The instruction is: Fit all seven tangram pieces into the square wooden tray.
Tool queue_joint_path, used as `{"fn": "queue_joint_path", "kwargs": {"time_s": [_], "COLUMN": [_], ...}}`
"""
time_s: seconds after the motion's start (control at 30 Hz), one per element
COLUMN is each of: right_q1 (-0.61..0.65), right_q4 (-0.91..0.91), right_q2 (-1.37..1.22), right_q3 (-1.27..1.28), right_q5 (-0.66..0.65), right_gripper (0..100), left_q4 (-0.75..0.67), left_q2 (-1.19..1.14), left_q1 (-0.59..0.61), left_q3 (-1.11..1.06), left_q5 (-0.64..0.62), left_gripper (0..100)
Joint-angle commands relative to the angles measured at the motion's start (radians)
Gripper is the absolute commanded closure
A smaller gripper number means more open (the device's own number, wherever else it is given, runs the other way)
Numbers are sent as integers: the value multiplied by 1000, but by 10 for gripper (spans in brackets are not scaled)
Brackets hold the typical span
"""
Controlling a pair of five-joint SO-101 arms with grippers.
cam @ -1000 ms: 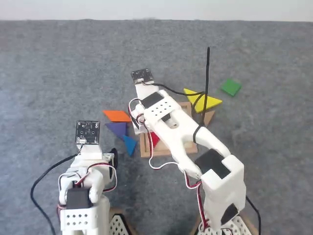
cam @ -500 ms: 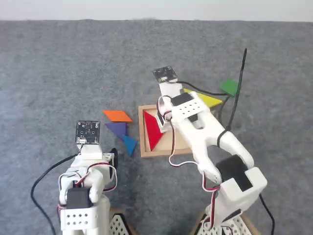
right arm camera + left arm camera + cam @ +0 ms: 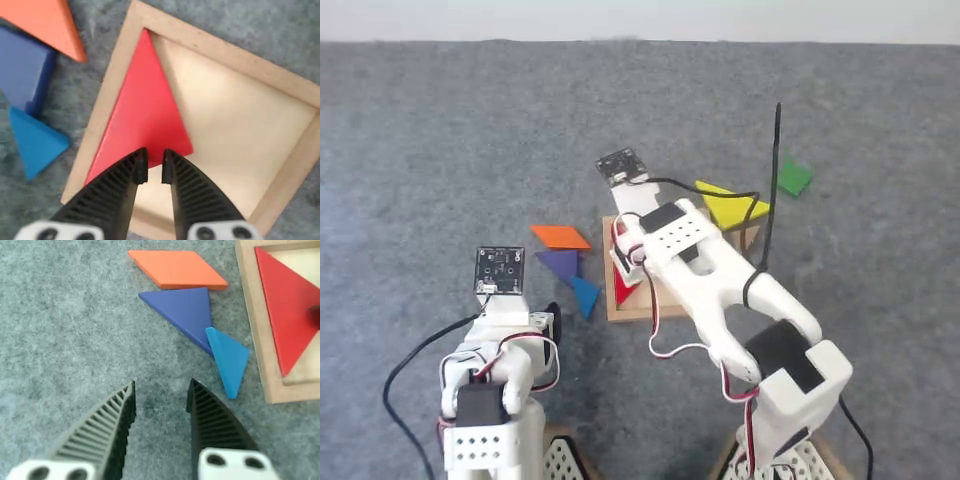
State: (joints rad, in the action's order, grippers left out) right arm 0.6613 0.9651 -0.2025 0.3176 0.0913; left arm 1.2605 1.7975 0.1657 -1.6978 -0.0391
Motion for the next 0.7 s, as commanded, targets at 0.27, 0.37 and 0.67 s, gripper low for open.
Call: {"fn": "queue_joint_path", "kwargs": {"time_s": [0.27,0.37,0.67], "right_q1": [-249,-358,-420], "right_q4": [272,357,372], "right_q2": [340,298,44], "right_q3": [-127,-203,-393], "right_q5": [-221,-321,-479], "right_gripper": [936,892,828], "left_q4": [3,3,3], "left_q2": [23,23,23], "left_q1": [-3,-3,-3], "left_q3": [15,15,15], "left_q5": [2,2,2], "left_gripper": [836,836,836]}}
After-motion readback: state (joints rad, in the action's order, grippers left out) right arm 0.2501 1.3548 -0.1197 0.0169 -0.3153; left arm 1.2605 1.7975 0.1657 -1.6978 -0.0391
